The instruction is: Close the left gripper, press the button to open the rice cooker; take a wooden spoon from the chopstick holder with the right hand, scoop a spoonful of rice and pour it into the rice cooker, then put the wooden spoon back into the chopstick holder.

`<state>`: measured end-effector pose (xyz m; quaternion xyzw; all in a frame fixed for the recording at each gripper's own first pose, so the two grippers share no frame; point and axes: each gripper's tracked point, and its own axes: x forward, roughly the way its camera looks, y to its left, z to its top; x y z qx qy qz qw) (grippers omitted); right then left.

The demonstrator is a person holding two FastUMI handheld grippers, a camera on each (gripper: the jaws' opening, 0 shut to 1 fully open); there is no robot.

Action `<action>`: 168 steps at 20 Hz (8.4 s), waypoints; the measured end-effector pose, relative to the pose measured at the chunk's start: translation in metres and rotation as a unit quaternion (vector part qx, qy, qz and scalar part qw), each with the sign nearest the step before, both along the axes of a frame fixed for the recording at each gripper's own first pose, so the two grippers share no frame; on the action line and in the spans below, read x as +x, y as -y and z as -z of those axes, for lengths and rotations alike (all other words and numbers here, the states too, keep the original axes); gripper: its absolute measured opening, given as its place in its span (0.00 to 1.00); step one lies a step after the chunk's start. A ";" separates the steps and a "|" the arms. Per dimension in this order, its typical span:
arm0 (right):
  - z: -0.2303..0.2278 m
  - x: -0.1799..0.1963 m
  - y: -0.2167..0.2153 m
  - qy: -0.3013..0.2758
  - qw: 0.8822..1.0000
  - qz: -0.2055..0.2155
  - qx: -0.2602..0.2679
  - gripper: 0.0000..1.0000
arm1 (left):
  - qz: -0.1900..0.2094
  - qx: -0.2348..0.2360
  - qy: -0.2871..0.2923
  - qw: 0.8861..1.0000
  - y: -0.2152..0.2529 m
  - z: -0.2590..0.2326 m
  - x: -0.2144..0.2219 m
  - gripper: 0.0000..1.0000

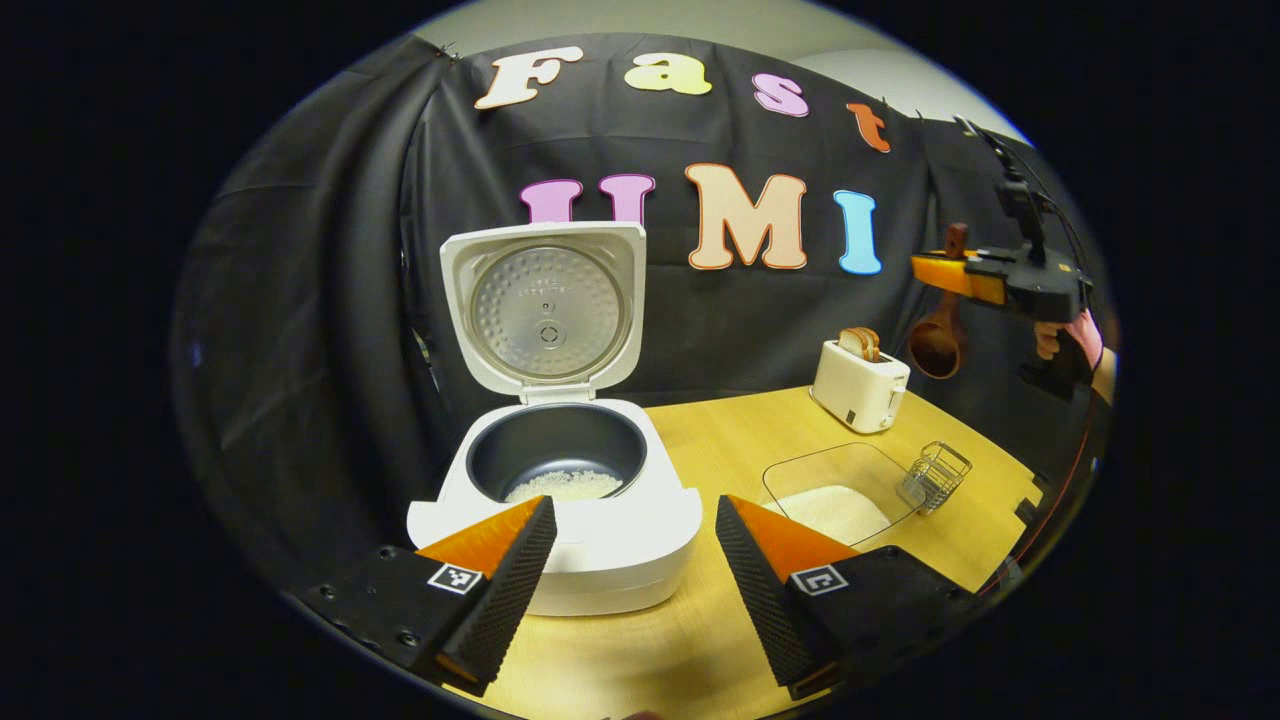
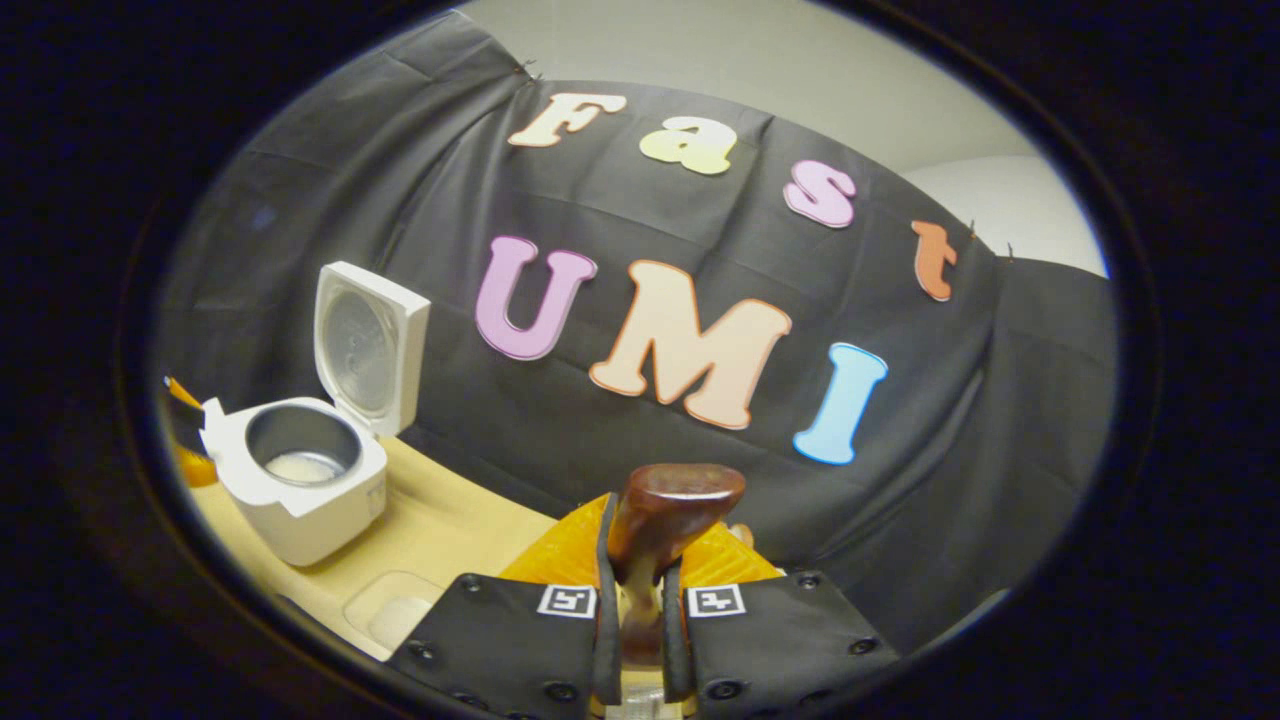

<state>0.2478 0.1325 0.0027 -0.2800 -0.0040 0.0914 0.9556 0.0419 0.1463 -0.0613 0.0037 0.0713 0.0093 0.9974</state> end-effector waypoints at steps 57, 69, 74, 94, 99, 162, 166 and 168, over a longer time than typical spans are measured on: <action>0.097 -0.123 0.109 -0.102 0.983 0.086 0.125 1.00 | -0.060 -0.049 0.134 0.988 -0.095 -0.206 0.104 0.94; 0.099 -0.143 0.110 -0.096 0.978 0.143 0.120 1.00 | -0.071 -0.032 0.112 0.991 -0.137 -0.233 0.226 0.93; 0.104 -0.150 0.112 -0.098 0.975 0.158 0.124 1.00 | -0.077 0.004 0.102 0.992 -0.142 -0.229 0.239 0.94; 0.078 -0.159 0.100 -0.079 0.982 0.129 0.113 0.96 | -0.078 -0.007 0.121 0.990 -0.127 -0.189 0.157 0.81; 0.076 -0.164 0.094 -0.078 0.983 0.126 0.107 0.95 | -0.069 -0.009 0.125 0.990 -0.120 -0.167 0.131 0.81; 0.047 -0.232 0.071 -0.064 0.981 0.032 0.179 1.00 | 0.028 -0.035 0.026 0.999 0.094 -0.035 -0.007 0.95; 0.035 -0.232 0.087 -0.049 0.976 0.050 0.206 1.00 | 0.042 -0.045 0.029 0.998 0.108 -0.040 0.000 0.94; 0.031 -0.233 0.096 -0.039 0.974 0.064 0.214 1.00 | 0.049 -0.042 0.029 0.997 0.110 -0.041 0.001 0.94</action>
